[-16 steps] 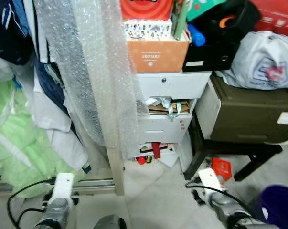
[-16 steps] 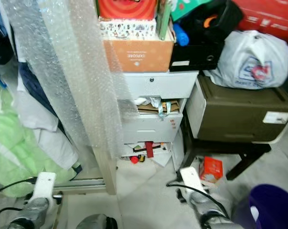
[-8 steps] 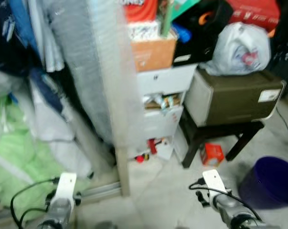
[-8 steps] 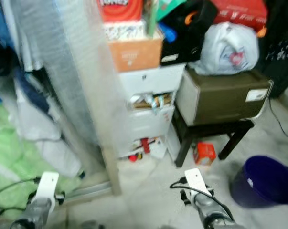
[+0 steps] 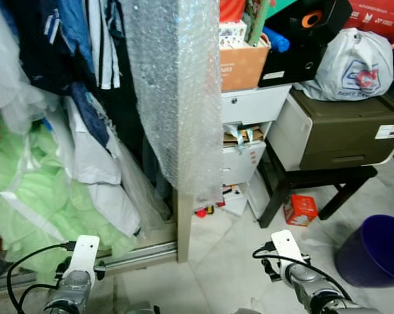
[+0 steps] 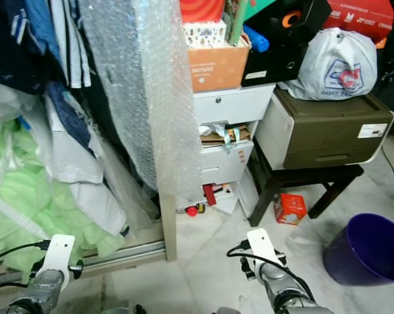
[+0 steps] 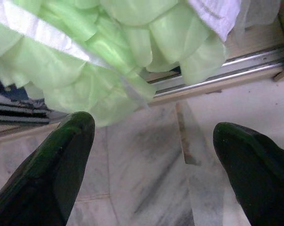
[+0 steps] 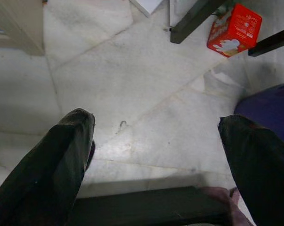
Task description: Clean up the room
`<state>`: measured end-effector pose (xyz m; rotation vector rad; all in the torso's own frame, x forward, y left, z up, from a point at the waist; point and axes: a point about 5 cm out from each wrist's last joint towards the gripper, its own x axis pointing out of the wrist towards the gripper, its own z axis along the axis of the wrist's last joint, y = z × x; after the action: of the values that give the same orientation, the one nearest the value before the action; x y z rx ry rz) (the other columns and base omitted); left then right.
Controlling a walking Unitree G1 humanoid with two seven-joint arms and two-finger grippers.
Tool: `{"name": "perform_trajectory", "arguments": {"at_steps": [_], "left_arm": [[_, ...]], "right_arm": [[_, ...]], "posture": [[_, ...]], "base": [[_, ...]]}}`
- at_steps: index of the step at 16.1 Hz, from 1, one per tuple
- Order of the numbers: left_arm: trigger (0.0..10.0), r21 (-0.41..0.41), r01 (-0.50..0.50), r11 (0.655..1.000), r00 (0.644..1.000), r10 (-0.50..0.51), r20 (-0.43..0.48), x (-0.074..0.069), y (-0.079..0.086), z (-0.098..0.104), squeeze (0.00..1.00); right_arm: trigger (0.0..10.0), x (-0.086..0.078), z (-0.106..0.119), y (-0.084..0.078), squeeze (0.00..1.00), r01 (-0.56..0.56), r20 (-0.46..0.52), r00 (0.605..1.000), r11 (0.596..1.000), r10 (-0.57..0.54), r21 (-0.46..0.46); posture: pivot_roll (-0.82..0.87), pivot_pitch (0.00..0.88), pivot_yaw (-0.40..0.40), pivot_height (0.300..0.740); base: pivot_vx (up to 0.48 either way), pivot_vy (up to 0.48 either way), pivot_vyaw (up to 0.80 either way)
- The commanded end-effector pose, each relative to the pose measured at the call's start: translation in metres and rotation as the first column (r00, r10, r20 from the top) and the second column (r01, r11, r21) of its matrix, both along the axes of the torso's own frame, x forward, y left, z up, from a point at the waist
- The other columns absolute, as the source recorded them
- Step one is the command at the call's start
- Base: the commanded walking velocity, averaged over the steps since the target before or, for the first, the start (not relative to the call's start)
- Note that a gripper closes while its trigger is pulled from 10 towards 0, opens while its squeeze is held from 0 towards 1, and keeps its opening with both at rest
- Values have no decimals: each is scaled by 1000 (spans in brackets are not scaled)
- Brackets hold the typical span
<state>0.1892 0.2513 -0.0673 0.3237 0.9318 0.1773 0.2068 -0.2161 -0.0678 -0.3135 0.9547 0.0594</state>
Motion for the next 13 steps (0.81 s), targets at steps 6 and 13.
{"name": "perform_trajectory", "arguments": {"at_steps": [6,13], "left_arm": [[10000,-5,13,1000,1000,-13,18,6,-1,3,0],[10000,2,-23,1000,1000,23,11,5,0,2,0]], "right_arm": [[10000,-4,0,-7,0,-36,2,999,999,36,-32],[10000,-8,-3,-4,0,-80,-12,997,996,80,-46]], "posture": [[-2,0,-25,740],[-5,0,-28,740]], "base": [[177,0,0],[0,0,0]]}}
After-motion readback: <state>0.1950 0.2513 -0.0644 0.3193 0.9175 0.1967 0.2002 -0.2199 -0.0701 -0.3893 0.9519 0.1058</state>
